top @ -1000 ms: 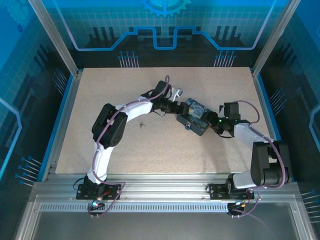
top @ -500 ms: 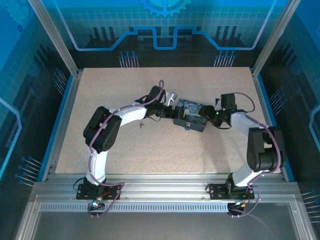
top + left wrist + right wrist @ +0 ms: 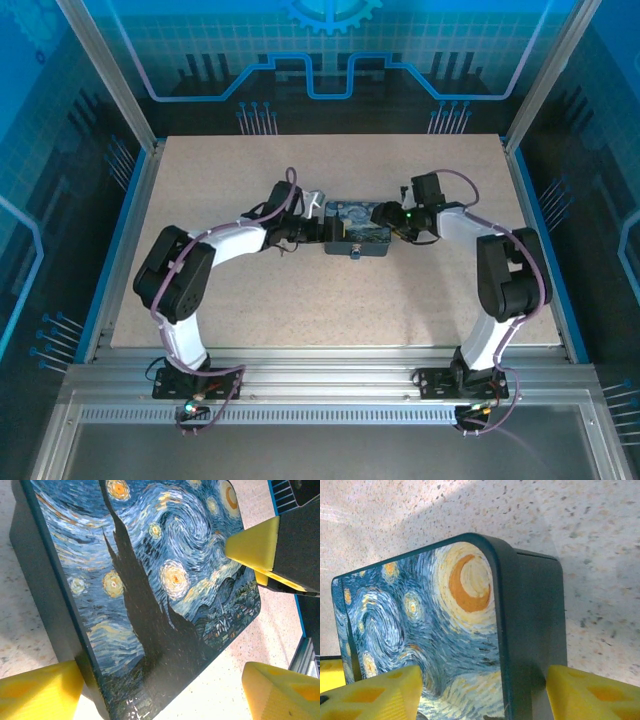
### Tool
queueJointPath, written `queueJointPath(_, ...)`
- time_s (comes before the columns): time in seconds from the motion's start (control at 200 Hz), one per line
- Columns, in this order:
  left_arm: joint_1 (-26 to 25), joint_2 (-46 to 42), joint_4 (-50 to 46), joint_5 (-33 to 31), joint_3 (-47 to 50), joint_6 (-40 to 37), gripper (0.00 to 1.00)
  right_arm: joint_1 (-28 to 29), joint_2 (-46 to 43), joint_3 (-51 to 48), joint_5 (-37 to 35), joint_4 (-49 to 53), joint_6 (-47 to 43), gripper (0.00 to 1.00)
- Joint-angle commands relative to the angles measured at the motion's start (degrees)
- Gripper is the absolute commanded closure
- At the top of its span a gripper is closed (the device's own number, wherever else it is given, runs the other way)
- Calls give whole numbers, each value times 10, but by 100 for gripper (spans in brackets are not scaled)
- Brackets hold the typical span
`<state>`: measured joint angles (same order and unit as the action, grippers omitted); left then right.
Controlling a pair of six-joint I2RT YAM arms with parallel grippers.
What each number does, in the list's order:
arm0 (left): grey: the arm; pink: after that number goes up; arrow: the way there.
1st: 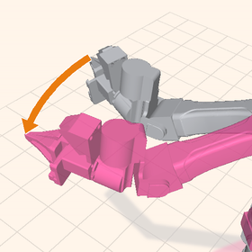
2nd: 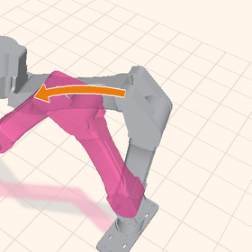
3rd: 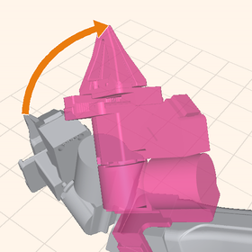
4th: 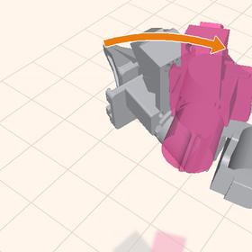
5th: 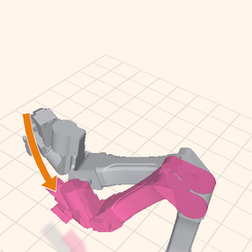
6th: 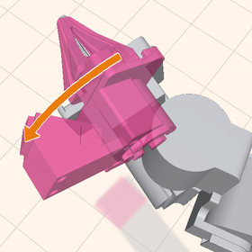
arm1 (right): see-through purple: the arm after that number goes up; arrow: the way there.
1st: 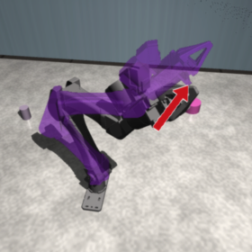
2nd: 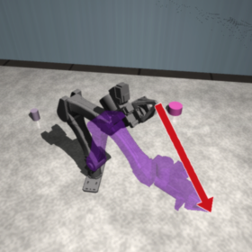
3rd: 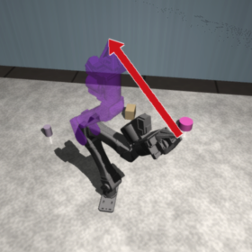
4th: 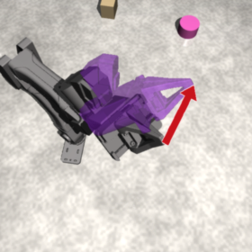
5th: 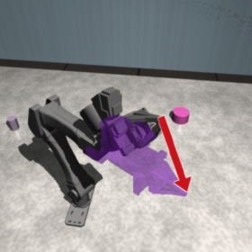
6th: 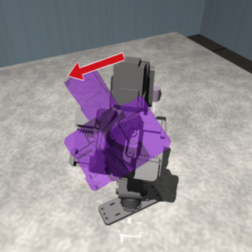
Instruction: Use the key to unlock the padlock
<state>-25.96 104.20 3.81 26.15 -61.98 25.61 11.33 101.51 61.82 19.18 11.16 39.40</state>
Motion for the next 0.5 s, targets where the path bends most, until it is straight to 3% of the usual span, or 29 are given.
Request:
queueJointPath(0.0,7,-32,33,-7,17,4,17,16,22,26,21,18,-3,32)
queueJointPath(0.495,20,-81,38,-31,80,13,17,41,39,42,20,22,2,30)
